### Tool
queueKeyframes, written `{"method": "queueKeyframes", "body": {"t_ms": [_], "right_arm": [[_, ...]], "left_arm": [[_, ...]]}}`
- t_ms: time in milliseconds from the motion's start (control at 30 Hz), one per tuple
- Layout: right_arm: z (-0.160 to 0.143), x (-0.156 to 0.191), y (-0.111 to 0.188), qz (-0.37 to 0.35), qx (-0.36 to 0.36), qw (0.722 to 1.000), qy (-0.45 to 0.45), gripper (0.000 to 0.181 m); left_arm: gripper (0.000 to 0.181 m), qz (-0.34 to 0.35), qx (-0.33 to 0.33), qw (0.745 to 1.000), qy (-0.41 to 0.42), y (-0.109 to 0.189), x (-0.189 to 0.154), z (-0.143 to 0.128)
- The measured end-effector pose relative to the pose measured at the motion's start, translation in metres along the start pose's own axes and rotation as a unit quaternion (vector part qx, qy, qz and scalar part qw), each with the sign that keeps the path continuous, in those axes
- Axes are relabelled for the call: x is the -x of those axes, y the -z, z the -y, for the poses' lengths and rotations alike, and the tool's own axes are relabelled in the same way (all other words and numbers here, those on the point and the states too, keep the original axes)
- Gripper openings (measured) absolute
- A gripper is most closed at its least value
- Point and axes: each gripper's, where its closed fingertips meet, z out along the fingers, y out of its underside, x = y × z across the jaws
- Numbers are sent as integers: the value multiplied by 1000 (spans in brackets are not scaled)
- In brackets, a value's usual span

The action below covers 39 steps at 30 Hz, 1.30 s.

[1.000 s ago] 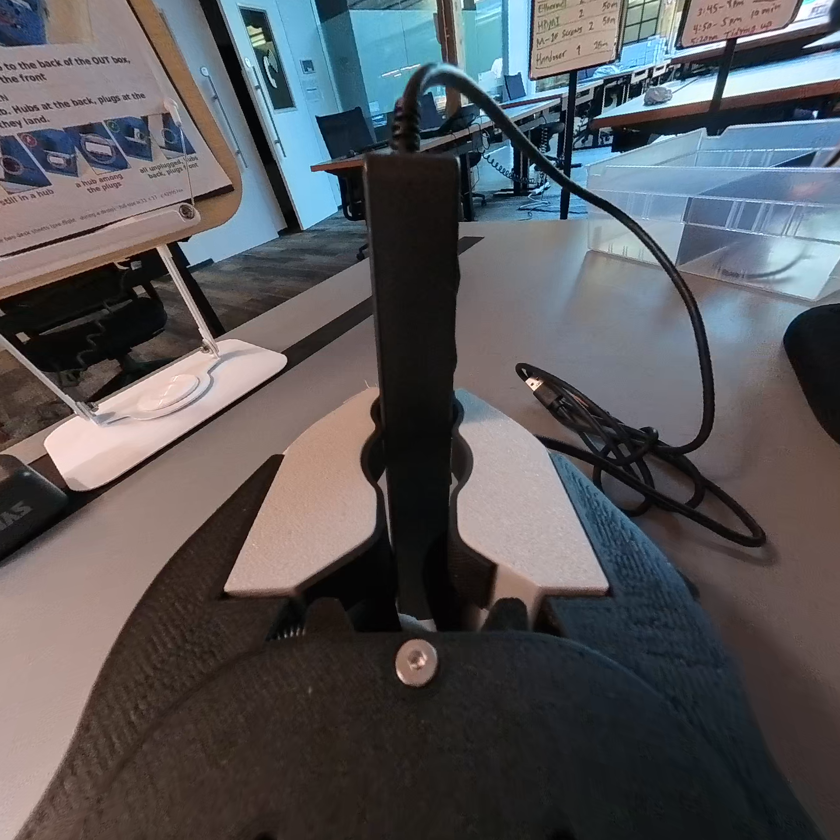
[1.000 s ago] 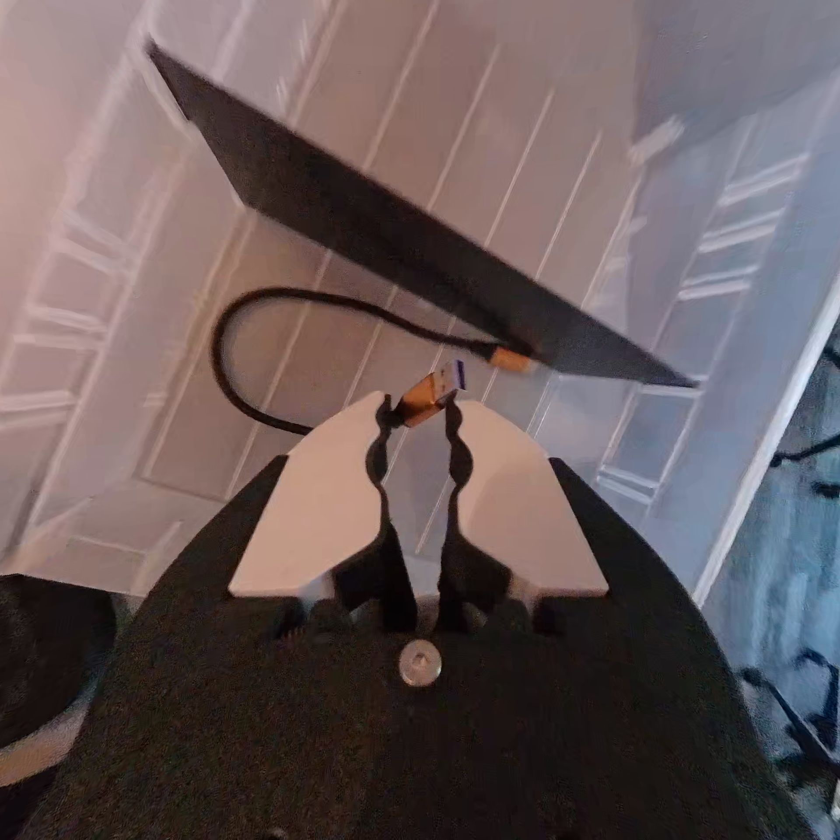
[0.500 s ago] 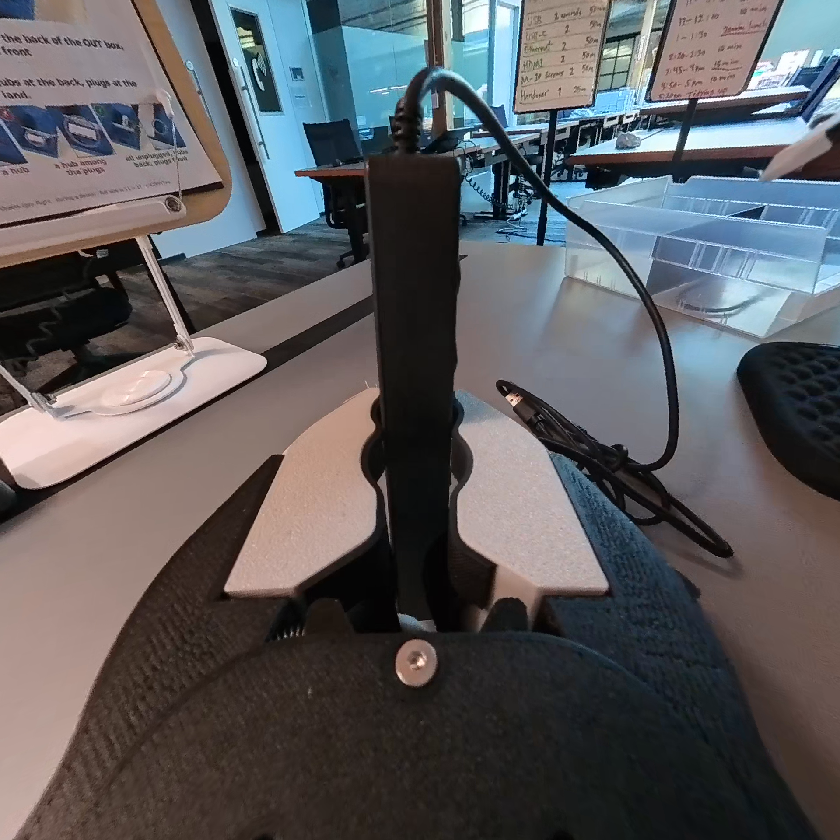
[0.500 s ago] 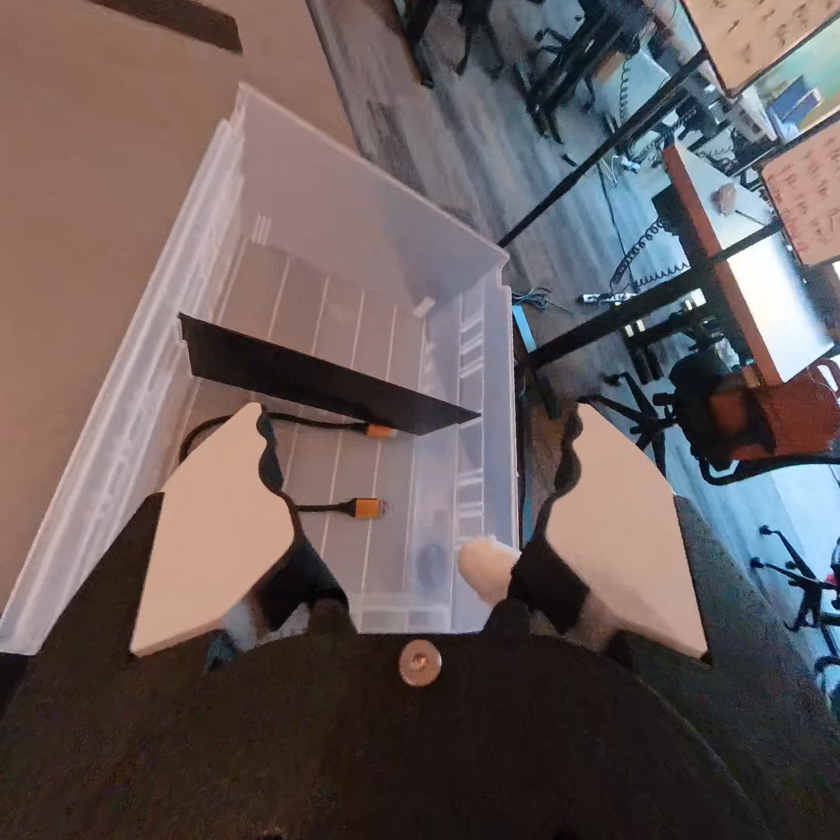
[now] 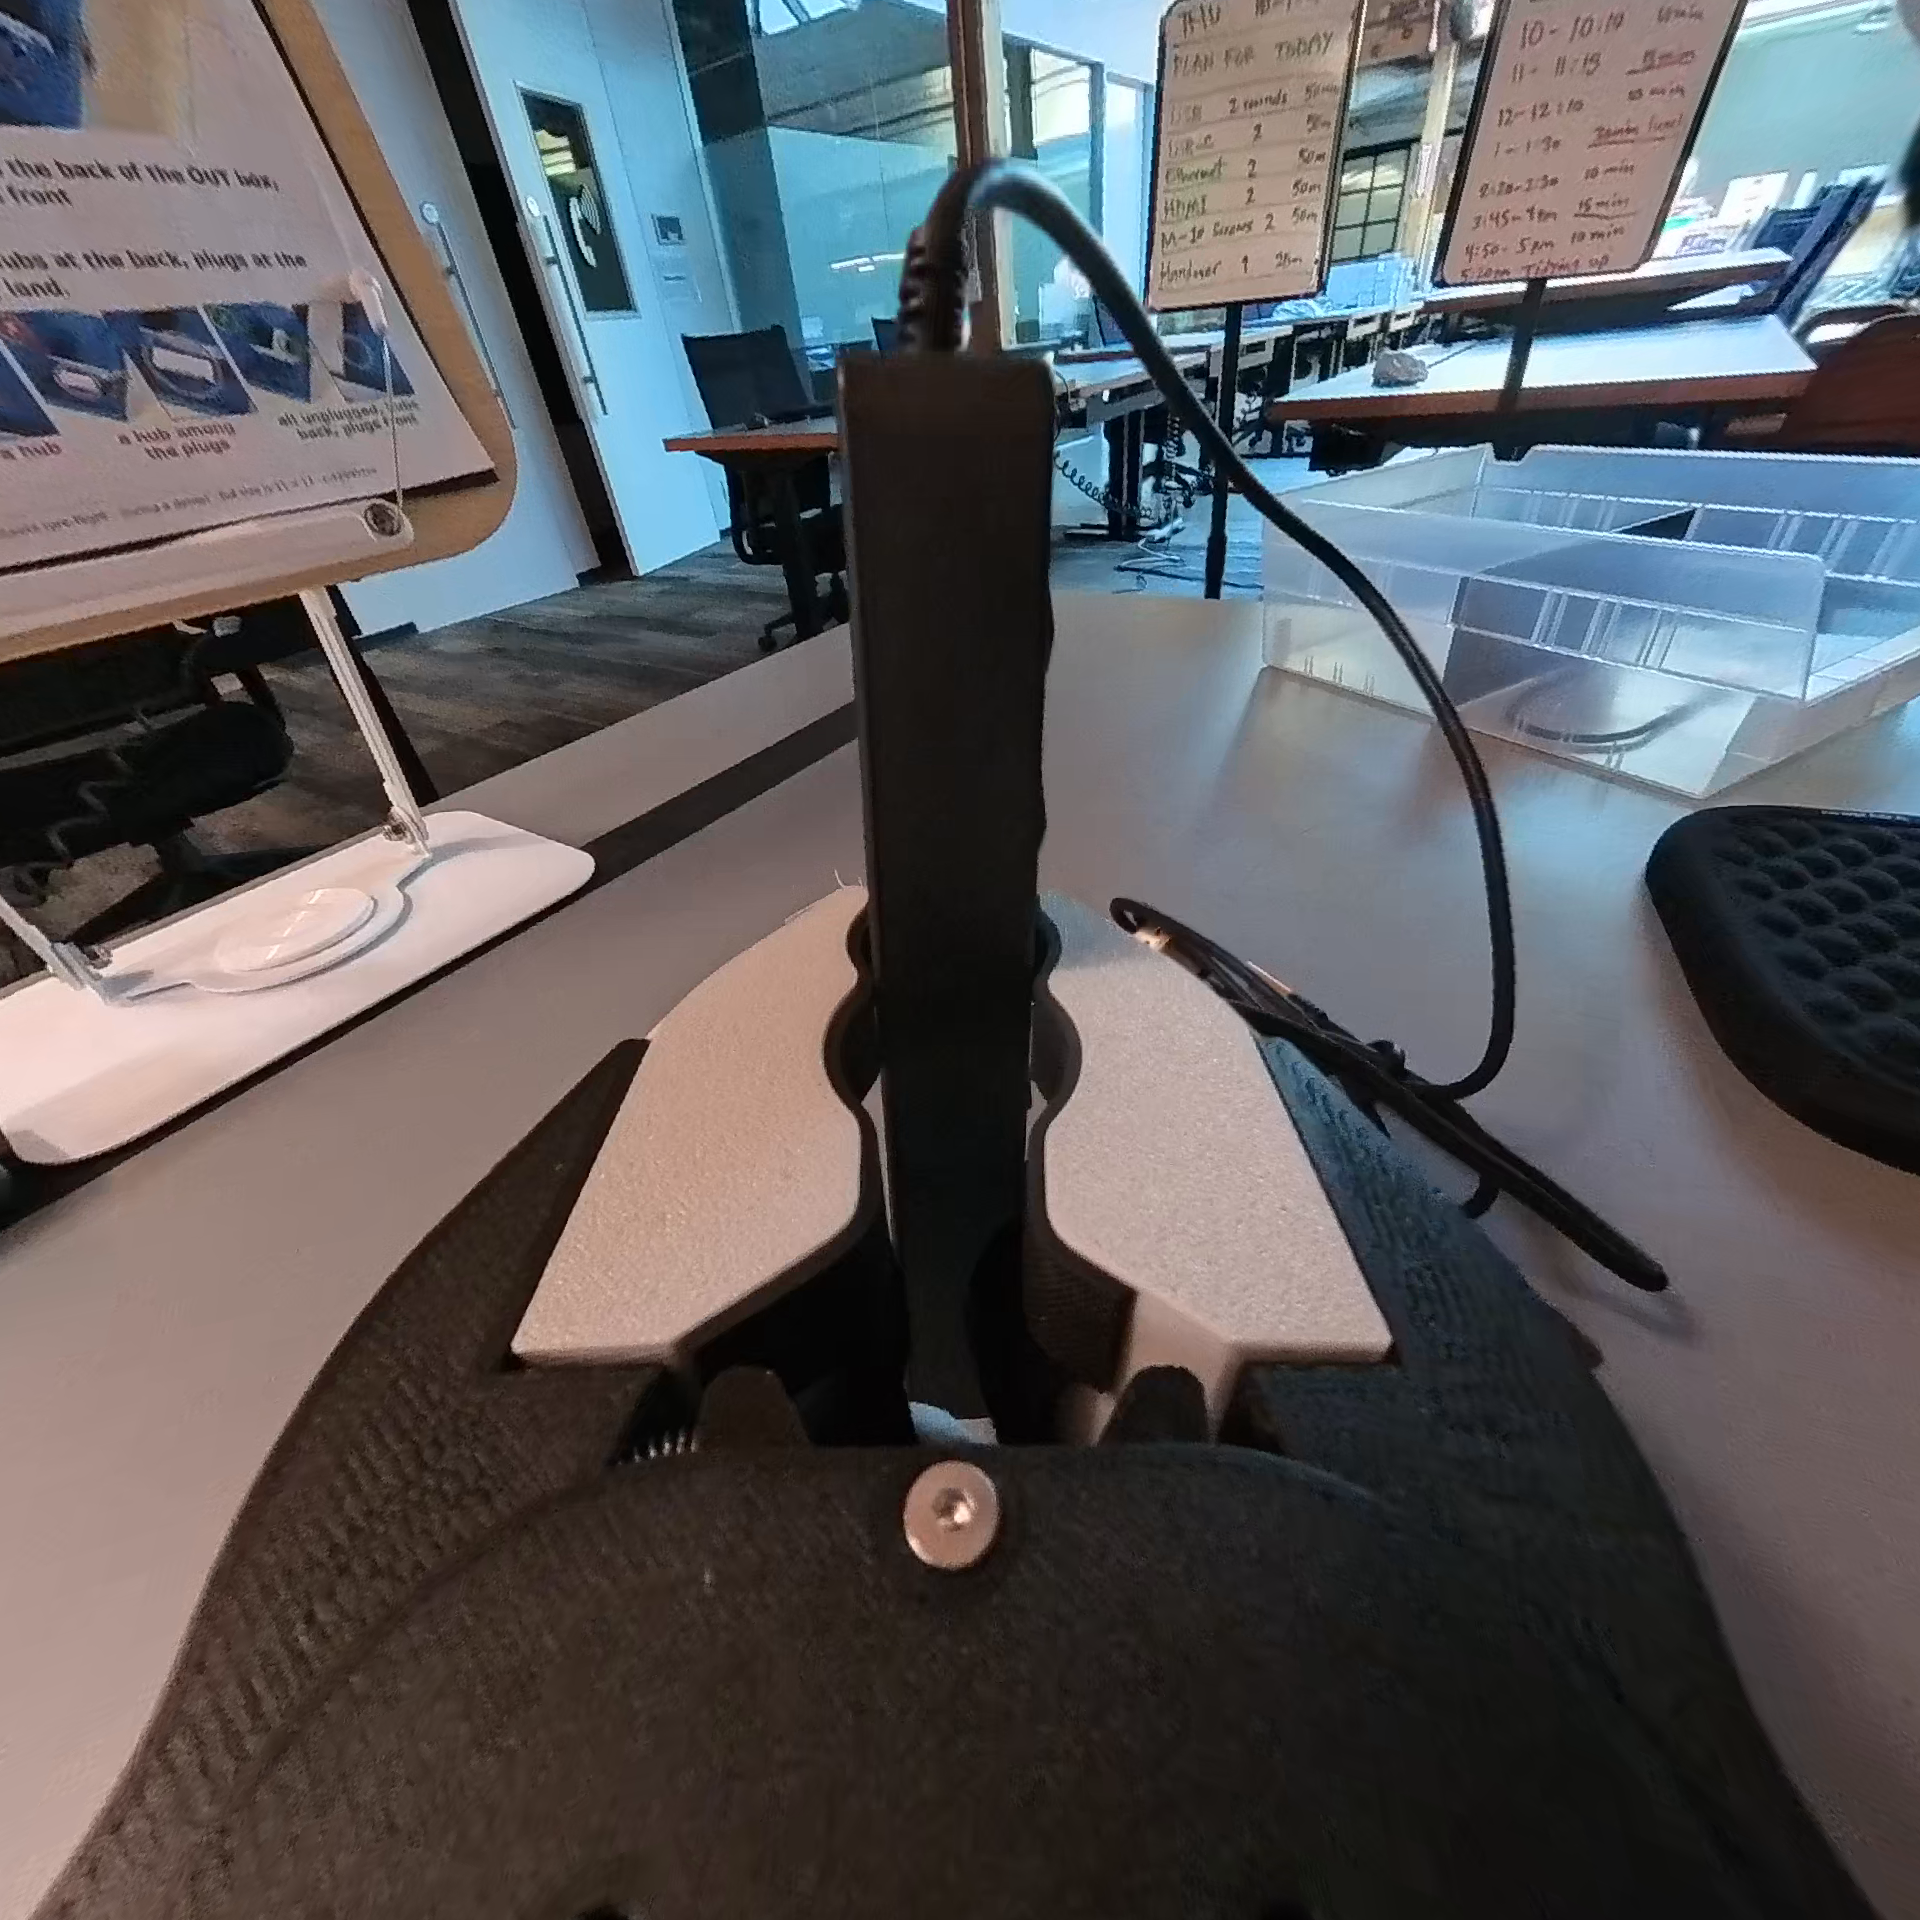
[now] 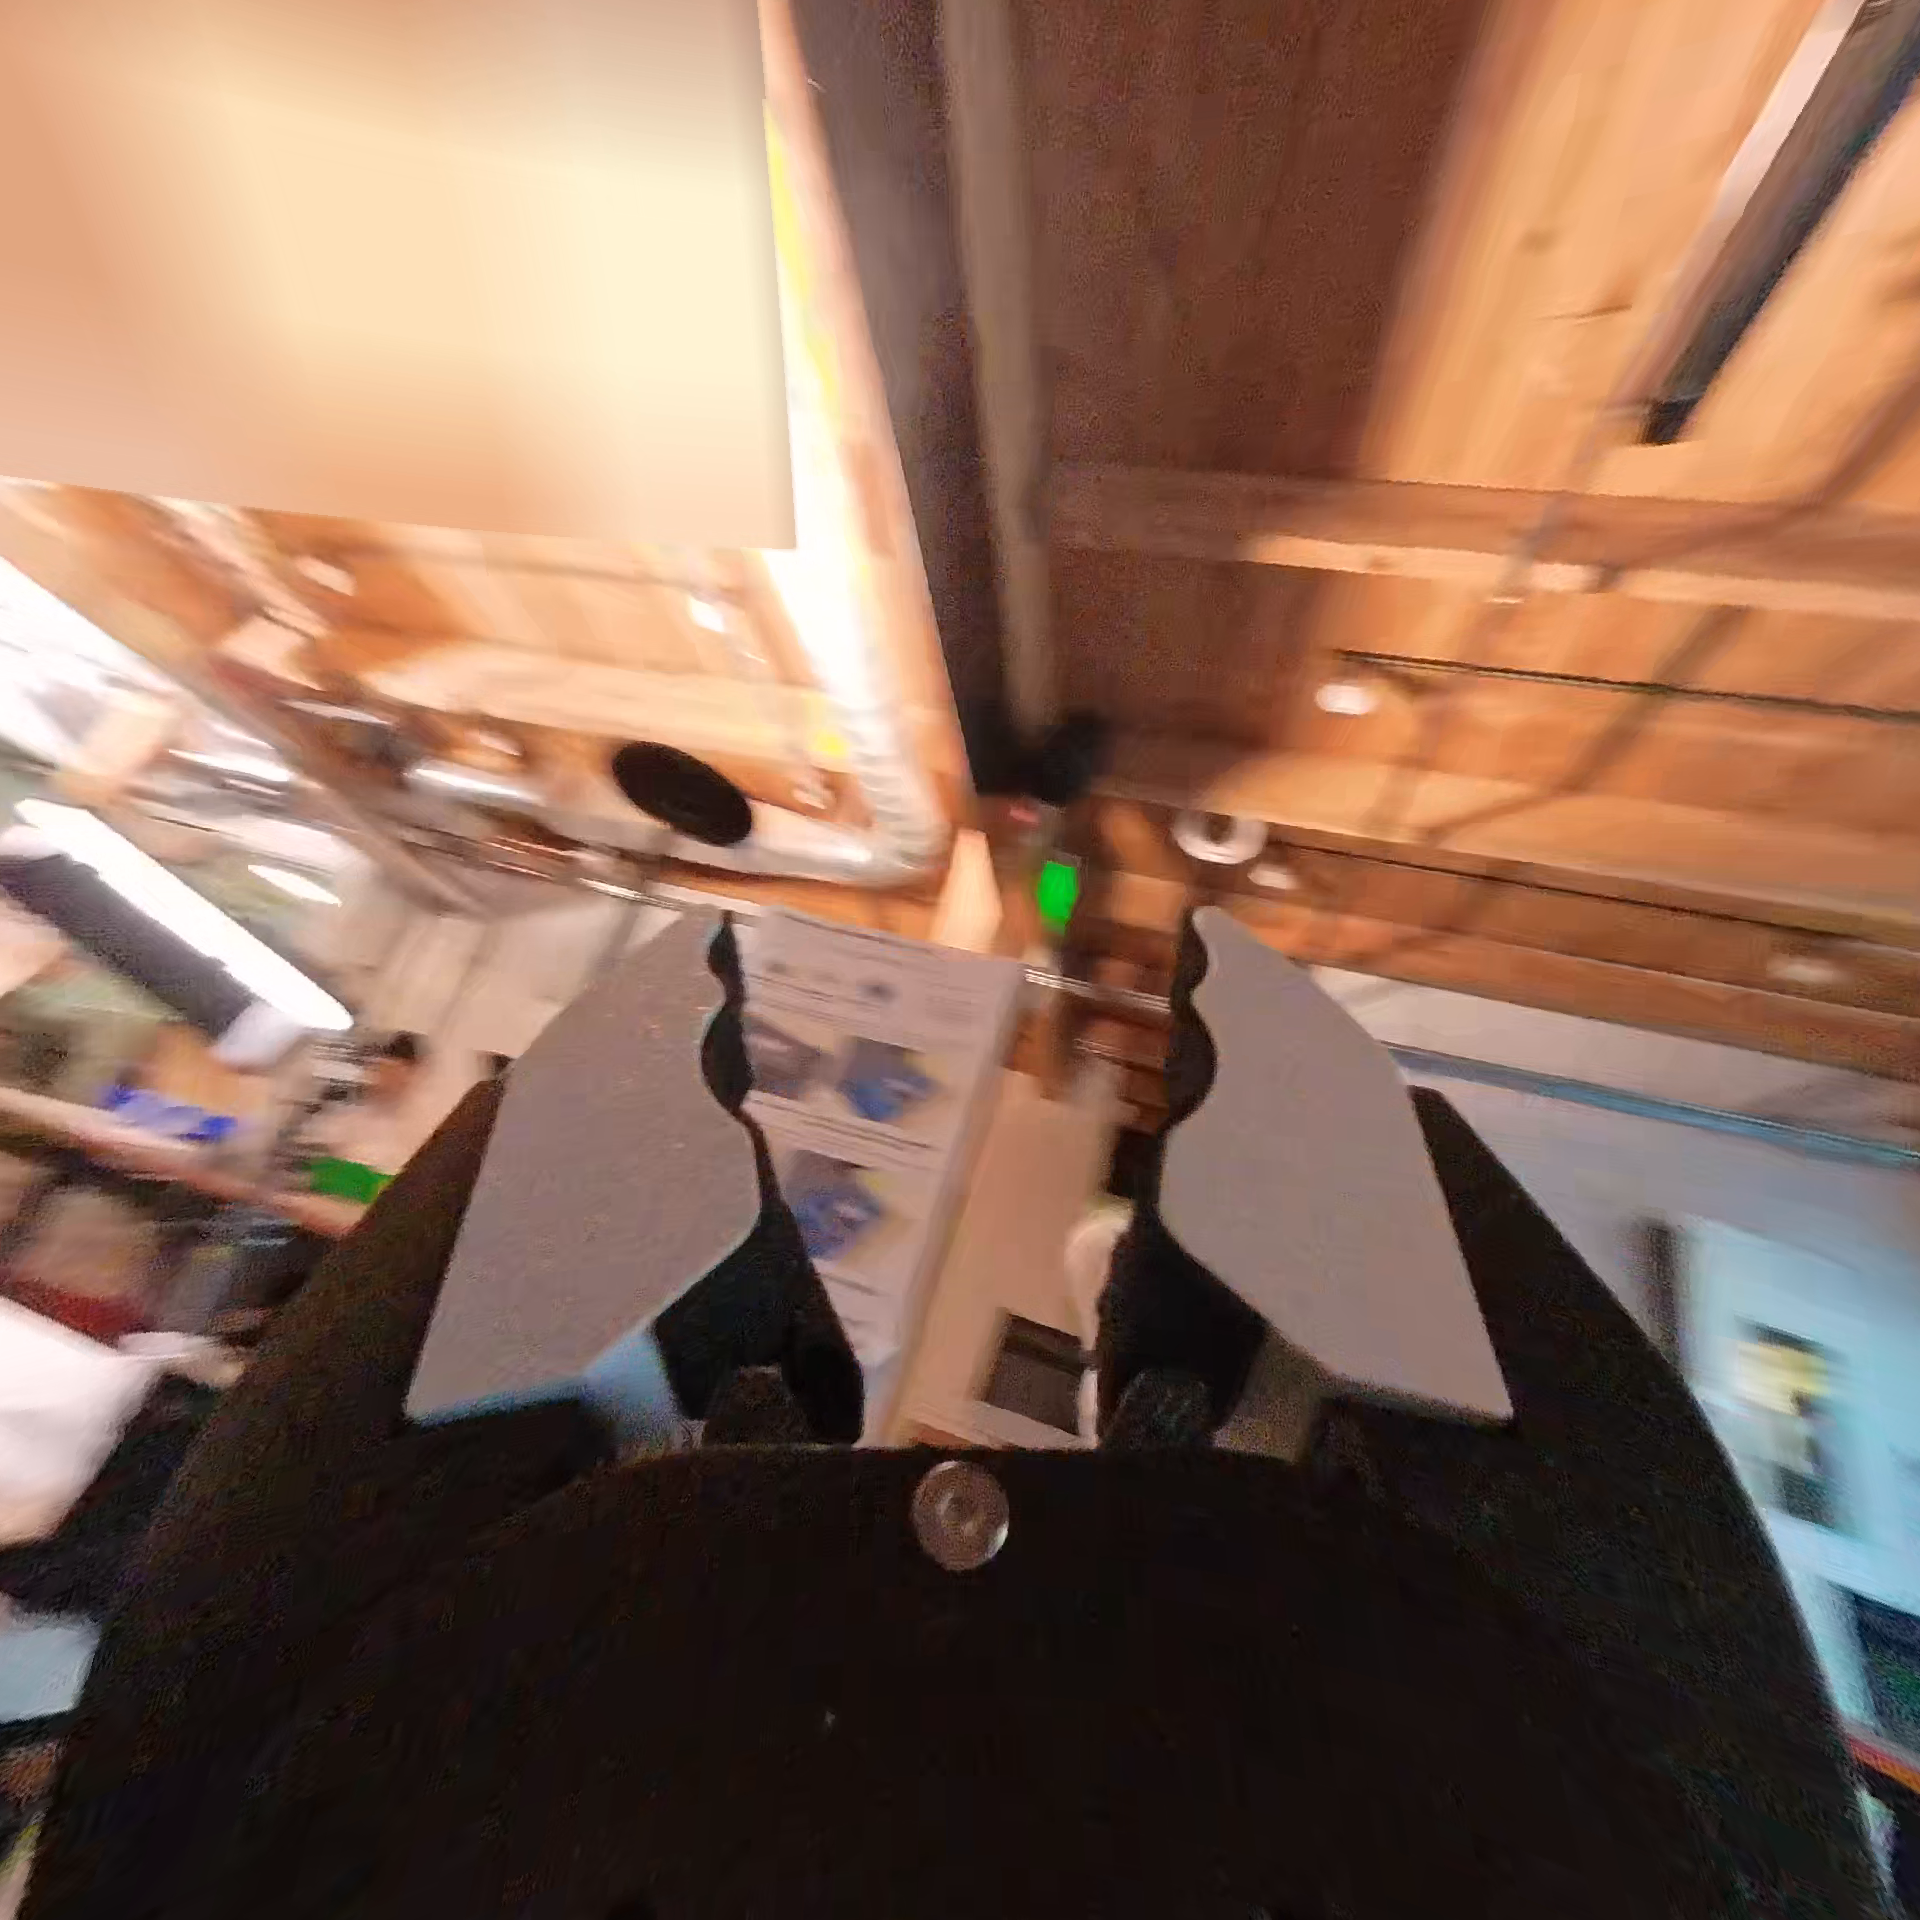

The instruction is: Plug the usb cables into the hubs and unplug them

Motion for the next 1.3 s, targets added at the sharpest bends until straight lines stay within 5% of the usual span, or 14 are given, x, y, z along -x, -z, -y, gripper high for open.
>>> {"method": "queueKeyframes", "body": {"t_ms": [133, 300, 567, 800, 933, 967, 1067, 1167, 1300], "right_arm": [[-37, 133, -2, 196, 44, 968, -152, 46], [-144, 239, 44, 314, 353, 863, -179, 54], [-169, 226, 52, 259, 407, 875, -48, 18], [-172, 226, 57, 275, 419, 865, -21, 17], [-173, 225, 59, 269, 438, 857, -29, 17], [-172, 225, 61, 275, 440, 854, -29, 16], [-156, 231, 56, 294, 406, 862, -79, 15], [-127, 230, 43, 316, 327, 874, -170, 16], [-71, 189, 18, 311, 191, 847, -387, 15]], "left_arm": [[25, 7, -30, 999, -8, 4, -1, 11], [24, 16, -106, 994, -28, 15, -9, 40], [25, -16, -157, 985, -74, 22, -50, 65], [28, -36, -141, 987, -68, 19, -53, 60], [25, 21, -108, 986, -125, 18, -46, 57], [25, 83, -97, 981, -148, 20, -29, 57], [25, 179, -76, 972, -134, 37, 27, 55], [25, 130, -97, 987, -11, 37, 28, 49], [25, 88, -66, 994, 1, 21, 17, 32]]}}
